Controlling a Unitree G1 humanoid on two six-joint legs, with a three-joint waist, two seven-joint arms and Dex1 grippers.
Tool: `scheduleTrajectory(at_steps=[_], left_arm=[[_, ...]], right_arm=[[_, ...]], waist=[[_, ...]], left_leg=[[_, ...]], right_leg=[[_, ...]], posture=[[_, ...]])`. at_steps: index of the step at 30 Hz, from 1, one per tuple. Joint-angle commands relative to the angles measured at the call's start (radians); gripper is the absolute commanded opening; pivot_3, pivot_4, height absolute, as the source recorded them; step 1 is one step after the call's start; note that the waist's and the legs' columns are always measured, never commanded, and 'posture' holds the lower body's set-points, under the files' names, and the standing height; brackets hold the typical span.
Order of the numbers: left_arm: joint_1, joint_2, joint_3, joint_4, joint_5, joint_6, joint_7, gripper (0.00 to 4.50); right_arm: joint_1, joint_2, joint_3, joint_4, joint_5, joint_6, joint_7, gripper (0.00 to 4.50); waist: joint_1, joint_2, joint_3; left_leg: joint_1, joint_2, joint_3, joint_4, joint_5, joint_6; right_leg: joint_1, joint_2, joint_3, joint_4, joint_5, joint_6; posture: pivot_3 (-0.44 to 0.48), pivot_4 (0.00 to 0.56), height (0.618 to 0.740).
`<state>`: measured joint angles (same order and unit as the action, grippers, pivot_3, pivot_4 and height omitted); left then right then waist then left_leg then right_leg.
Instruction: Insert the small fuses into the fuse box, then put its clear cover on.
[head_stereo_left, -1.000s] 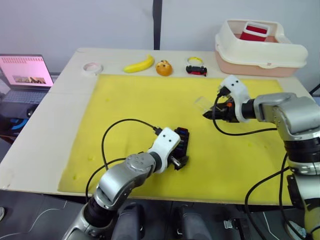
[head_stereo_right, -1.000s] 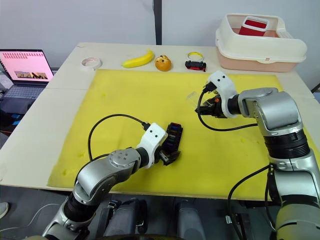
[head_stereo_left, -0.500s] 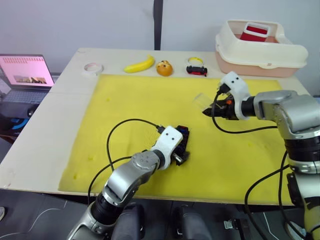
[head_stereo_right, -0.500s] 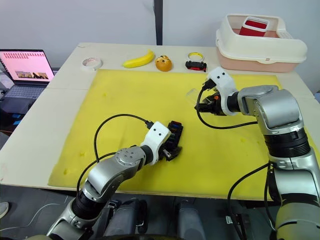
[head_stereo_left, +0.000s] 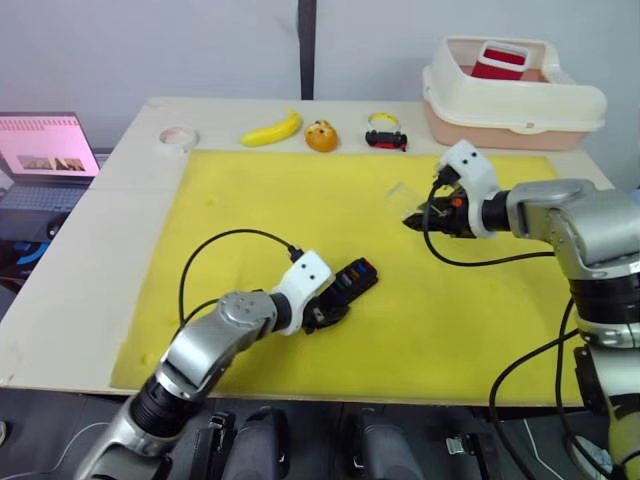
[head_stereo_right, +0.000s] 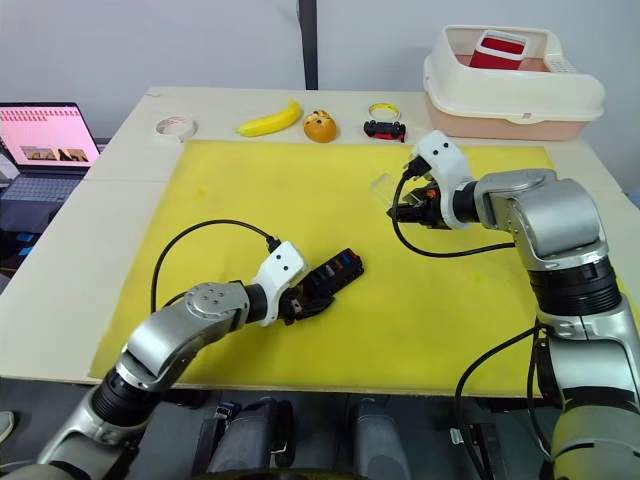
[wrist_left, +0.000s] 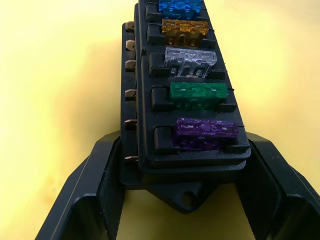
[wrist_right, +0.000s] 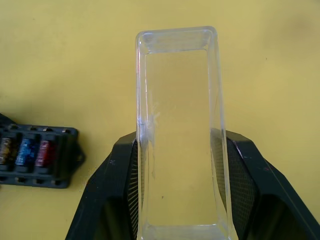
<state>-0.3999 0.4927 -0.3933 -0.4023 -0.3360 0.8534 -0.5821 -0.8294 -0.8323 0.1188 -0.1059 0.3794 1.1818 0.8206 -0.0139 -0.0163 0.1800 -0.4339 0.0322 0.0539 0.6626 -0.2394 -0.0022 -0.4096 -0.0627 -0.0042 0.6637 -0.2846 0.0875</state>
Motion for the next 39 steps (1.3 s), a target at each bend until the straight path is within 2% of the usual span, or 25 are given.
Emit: scheduleTrajectory(at_steps=[1, 5, 9, 12, 19, 26, 39], left_arm=[[-0.047, 0.098, -0.006, 0.089, -0.013, -0.198, -0.282, 2.52], [-0.15, 0.099, -0.049, 0.321, 0.06, -0.45, -0.473, 2.52], [-0.256, 0.032, -0.063, 0.544, 0.103, -0.644, -0.611, 2.52], [-0.327, -0.031, -0.067, 0.691, 0.131, -0.735, -0.678, 2.52], [-0.382, -0.12, -0.059, 0.828, 0.163, -0.783, -0.775, 2.52], [-0.401, -0.158, -0.05, 0.867, 0.188, -0.784, -0.785, 2.52], [-0.473, -0.233, -0.058, 0.969, 0.246, -0.748, -0.81, 2.52]], right_arm=[[0.012, -0.069, -0.062, -0.1, 0.057, -0.05, 0.085, 1.69], [0.048, -0.148, -0.091, -0.173, 0.135, -0.106, 0.222, 1.69], [0.103, -0.229, -0.086, -0.248, 0.197, -0.156, 0.351, 1.69], [0.116, -0.236, -0.043, -0.266, 0.198, -0.16, 0.366, 1.69], [0.093, -0.207, 0.069, -0.285, 0.154, -0.167, 0.346, 1.69], [0.077, -0.193, 0.144, -0.288, 0.112, -0.168, 0.331, 1.69], [0.084, -0.181, 0.204, -0.35, 0.082, -0.132, 0.285, 1.69]], waist=[[0.002, 0.0, 0.0], [0.01, 0.0, 0.0], [0.015, 0.0, 0.0], [0.017, 0.0, 0.0], [0.017, 0.0, 0.0], [0.024, 0.0, 0.0], [0.028, 0.0, 0.0]], left_leg=[[0.0, 0.0, 0.0, 0.0, 0.0, 0.0], [-0.001, -0.001, 0.001, 0.0, 0.0, 0.0], [-0.001, -0.001, 0.002, 0.001, 0.0, 0.0], [-0.002, -0.001, 0.002, 0.001, 0.0, 0.001], [-0.008, 0.0, 0.002, 0.003, 0.0, 0.001], [-0.01, 0.0, 0.002, 0.004, 0.0, 0.001], [-0.01, -0.001, 0.001, 0.005, 0.0, 0.001]], right_leg=[[0.0, 0.0, 0.0, 0.0, 0.0, -0.001], [0.0, -0.002, -0.001, -0.001, -0.001, -0.002], [0.001, -0.001, -0.001, -0.003, -0.001, -0.002], [0.0, -0.001, -0.001, -0.003, 0.0, 0.0], [-0.007, 0.0, 0.0, 0.0, 0.001, 0.001], [-0.01, 0.0, 0.0, 0.001, 0.001, 0.002], [-0.009, 0.0, -0.001, 0.001, 0.001, 0.002]], posture=[[0.0, 0.15, 0.74], [0.0, 0.15, 0.74], [0.0, 0.15, 0.74], [0.0, 0.15, 0.74], [0.0, 0.15, 0.74], [0.0, 0.15, 0.74], [0.0, 0.15, 0.74]])
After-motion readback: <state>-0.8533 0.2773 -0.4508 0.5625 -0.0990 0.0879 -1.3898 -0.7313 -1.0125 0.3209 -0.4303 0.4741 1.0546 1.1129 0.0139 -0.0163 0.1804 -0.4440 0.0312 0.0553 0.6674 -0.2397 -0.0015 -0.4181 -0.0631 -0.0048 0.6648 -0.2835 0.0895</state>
